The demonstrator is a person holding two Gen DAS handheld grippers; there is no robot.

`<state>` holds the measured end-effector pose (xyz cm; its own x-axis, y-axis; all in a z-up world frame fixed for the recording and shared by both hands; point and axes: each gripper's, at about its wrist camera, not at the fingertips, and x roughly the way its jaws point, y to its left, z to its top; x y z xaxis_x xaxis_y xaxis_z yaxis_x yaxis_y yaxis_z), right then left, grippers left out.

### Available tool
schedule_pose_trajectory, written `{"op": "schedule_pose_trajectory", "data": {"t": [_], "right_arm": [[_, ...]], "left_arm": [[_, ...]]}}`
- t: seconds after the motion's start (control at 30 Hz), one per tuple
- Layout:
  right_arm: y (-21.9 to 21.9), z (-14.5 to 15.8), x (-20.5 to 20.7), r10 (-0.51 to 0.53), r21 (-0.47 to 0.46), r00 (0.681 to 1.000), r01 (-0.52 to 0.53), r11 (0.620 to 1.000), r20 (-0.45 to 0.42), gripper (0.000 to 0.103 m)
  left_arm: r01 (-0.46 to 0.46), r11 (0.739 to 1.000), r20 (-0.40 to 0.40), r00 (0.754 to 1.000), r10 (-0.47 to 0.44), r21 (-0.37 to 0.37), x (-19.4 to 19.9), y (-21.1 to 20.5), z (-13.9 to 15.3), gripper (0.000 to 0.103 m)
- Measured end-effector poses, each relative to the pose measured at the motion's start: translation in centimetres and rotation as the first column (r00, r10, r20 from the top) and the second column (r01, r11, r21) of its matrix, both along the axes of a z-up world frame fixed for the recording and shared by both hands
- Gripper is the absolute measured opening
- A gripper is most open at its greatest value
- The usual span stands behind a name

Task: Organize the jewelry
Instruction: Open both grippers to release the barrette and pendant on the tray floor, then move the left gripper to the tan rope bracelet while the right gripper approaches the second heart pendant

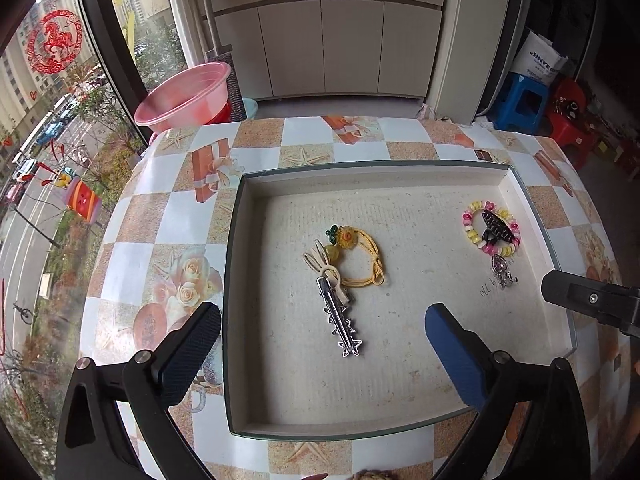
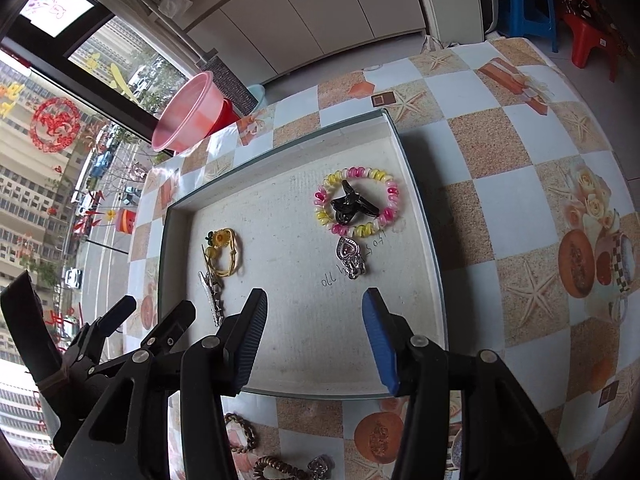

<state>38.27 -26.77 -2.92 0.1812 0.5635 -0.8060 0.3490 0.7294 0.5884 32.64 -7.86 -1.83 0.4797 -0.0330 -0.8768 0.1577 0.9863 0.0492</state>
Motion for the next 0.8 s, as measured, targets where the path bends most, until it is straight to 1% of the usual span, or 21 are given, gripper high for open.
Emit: {"op": "schedule_pose_trajectory", "data": {"t": [0.07, 0.1, 0.23, 0.3, 0.33, 0.37, 0.5, 0.6, 0.7, 0.8], "right_arm": [[-0.1, 0.6, -0.3, -0.011, 0.012, 1.000, 0.011, 1.000, 0.008, 0.078], [-0.2, 0.9, -0.5, -0.018, 0.020, 1.000, 0.018, 1.000, 0.015, 0.081], [-0.4, 2.4, -1.2, -0.037, 0.041, 0.999, 0.036, 0.999, 0.037, 0.082], [-0.4, 3.2, -1.7, -0.046, 0.045, 0.998, 0.044, 0.998, 0.047, 0.090], [-0.4, 3.7, -2.0, -0.053, 0.047, 0.997, 0.051, 0.998, 0.056, 0.097], [-0.4, 4.1, -2.4, -0.060, 0.049, 0.996, 0.057, 0.997, 0.066, 0.103], [-0.1, 6.2, -3.6, -0.070, 0.024, 0.991, 0.068, 0.997, 0.117, 0.103], [0.2, 7.6, -4.7, -0.058, 0.006, 0.988, 0.058, 0.998, 0.145, 0.103], [0.3, 8.6, -6.0, -0.050, 0.012, 0.989, 0.049, 0.999, 0.141, 0.103], [0.3, 9.1, -7.2, -0.045, 0.016, 0.992, 0.044, 0.999, 0.120, 0.103]], "left_arm": [[-0.003, 1.000, 0.008, 1.000, 0.003, -0.008, -0.5, 0.3, 0.4, 0.103], [-0.005, 1.000, 0.010, 1.000, 0.005, -0.010, -0.7, 0.5, 0.6, 0.103], [-0.001, 1.000, 0.011, 1.000, 0.002, -0.027, -2.1, 1.2, 1.3, 0.103], [0.000, 0.999, 0.008, 1.000, 0.000, -0.036, -2.8, 1.7, 1.6, 0.103], [0.001, 0.999, 0.007, 1.000, -0.001, -0.043, -3.2, 2.0, 1.8, 0.103], [0.002, 0.999, 0.006, 1.000, -0.001, -0.050, -3.7, 2.3, 1.9, 0.103], [0.009, 0.998, -0.002, 1.000, -0.009, -0.061, -5.5, 3.2, 2.3, 0.103], [0.014, 1.000, 0.012, 1.000, -0.014, -0.024, -7.1, 3.8, 2.5, 0.103], [0.022, 1.000, 0.013, 1.000, -0.022, 0.001, -8.7, 4.4, 2.2, 0.103], [0.024, 1.000, -0.013, 1.000, -0.024, 0.008, -10.2, 5.0, 1.3, 0.103]]}}
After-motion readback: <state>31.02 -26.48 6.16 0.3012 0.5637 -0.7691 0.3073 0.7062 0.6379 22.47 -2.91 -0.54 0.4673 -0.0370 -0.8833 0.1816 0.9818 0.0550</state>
